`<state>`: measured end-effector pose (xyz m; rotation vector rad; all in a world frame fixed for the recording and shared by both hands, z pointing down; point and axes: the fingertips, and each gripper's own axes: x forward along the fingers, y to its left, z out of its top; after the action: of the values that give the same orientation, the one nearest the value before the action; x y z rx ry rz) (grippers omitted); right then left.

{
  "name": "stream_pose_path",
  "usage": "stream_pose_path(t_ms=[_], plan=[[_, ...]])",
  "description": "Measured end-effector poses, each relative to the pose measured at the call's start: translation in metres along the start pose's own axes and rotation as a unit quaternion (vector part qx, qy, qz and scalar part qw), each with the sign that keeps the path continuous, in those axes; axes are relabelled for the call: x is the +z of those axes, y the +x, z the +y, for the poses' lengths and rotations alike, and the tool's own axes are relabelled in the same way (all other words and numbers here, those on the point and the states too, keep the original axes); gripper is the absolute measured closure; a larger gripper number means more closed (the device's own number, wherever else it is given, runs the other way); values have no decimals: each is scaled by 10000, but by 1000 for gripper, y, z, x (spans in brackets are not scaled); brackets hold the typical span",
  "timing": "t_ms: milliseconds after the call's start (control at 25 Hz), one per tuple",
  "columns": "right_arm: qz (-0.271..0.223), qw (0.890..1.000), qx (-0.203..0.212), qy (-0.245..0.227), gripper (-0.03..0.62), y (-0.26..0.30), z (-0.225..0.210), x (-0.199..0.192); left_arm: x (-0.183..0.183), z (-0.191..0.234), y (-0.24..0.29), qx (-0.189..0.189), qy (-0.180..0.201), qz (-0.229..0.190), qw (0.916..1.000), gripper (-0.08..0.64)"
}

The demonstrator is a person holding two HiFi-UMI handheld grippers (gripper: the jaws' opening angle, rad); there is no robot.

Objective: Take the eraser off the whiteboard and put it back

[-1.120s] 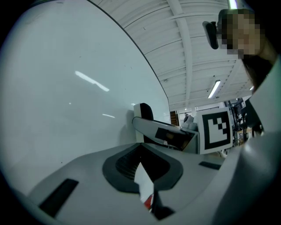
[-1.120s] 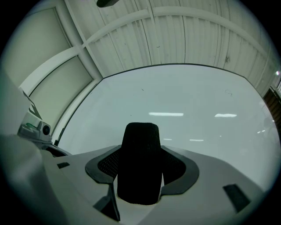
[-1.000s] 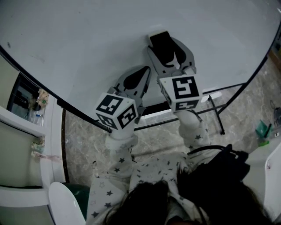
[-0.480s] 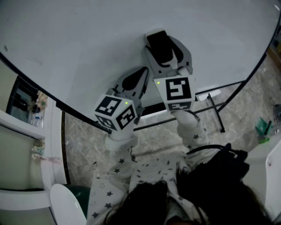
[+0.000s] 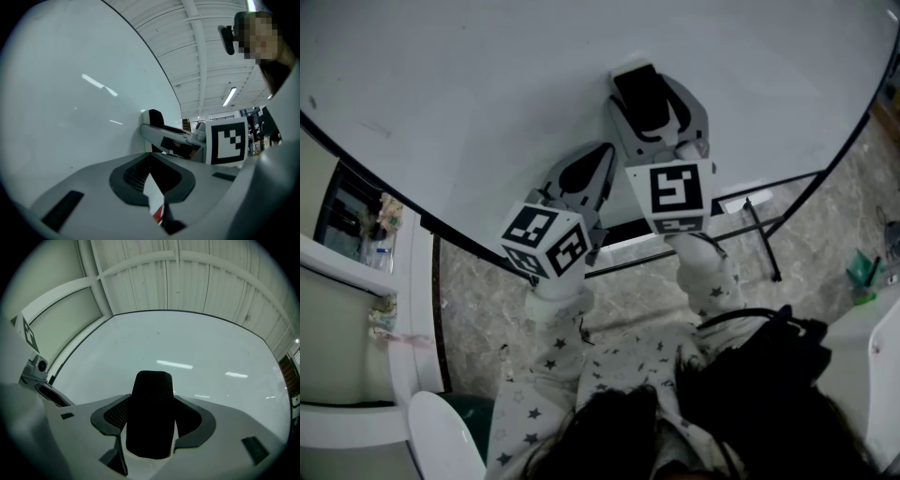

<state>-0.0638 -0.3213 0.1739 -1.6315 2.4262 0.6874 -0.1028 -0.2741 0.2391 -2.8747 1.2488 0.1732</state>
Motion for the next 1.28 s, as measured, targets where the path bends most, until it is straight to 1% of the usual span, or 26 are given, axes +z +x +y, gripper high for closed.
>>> stream_pose_path(t_ms=[120, 200, 360, 480, 560, 680, 920, 960, 1040, 1120, 1200, 1280], plan=[[-99, 9999, -18, 132, 327, 0, 0, 3, 0, 0, 0, -2, -14, 3, 10000, 560], [-67, 9999, 17, 89, 323, 0, 1, 2, -1, -1, 1, -2, -26, 9, 10000, 559], [-74, 10000, -13, 65, 285, -1, 0, 2, -2, -3, 1, 1, -46, 23, 10000, 560], [-147, 9998, -31, 121, 282, -5, -6, 7, -2, -3, -1, 18, -53, 21, 10000, 559], [-208, 9996, 62, 187, 282, -13, -4, 10, -3, -3, -3, 37, -80, 2, 10000, 560], [-225, 9988, 345, 253, 282, -33, 6, 8, -5, -5, -6, 68, -158, -40, 9998, 560], [323, 9954, 826, 374, 291, -62, 17, -22, -9, -13, -12, 112, -293, -122, 9994, 559], [410, 9944, 878, 428, 352, -67, 17, -26, -11, -16, -12, 110, -311, -124, 9994, 560], [582, 9921, 962, 549, 390, -76, 17, -34, -14, -22, -12, 101, -337, -118, 9993, 560], [745, 9888, 1073, 718, 456, -83, 18, -41, -16, -27, -13, 125, -357, -156, 9992, 560], [931, 9828, 1249, 996, 517, -90, 21, -49, -17, -31, -13, 176, -353, -232, 9990, 559], [1075, 9765, 1411, 1223, 571, -98, 22, -57, -21, -36, -13, 178, -348, -222, 9990, 558]])
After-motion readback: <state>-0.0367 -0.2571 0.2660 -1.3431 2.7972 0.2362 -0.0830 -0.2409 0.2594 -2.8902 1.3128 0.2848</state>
